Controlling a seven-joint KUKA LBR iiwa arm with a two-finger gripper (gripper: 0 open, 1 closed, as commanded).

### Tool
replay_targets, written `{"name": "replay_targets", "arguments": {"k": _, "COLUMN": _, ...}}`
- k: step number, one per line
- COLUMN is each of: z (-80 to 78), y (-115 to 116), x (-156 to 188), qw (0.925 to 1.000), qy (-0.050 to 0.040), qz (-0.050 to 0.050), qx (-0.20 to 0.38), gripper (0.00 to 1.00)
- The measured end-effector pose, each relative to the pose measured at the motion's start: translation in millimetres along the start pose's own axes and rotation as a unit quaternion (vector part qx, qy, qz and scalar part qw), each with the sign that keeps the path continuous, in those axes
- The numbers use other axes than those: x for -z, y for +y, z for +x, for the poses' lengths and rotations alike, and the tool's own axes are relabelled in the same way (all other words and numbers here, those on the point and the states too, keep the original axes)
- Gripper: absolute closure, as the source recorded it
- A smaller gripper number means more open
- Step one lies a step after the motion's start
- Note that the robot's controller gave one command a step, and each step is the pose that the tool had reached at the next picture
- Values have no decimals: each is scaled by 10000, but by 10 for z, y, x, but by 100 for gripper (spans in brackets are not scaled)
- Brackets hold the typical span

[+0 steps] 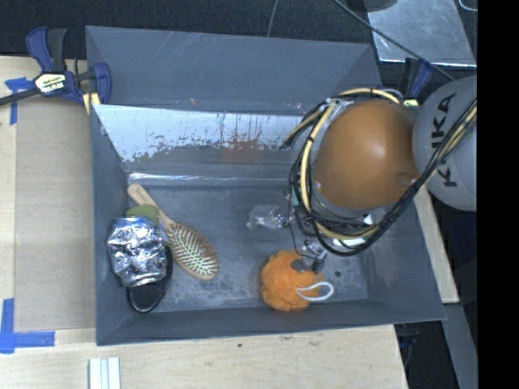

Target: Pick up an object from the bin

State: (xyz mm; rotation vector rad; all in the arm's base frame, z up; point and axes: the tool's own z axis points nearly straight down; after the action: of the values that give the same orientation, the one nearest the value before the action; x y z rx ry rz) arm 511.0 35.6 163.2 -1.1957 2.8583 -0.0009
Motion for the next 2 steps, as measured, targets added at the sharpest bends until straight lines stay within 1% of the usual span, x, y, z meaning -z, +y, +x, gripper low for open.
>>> {"name": "replay_targets", "arguments": {"k": 1, "z": -46, "y": 94, "x": -695, "qw": 9969, "qy": -27, "qz": 18, "qx": 791, "gripper": 0}}
{"name": "replay_targets", "arguments": {"k": 2, "z": -49, "y": 90, "x": -685, "qw": 9969, "qy": -35, "qz": 23, "qx": 789, "gripper": 100}}
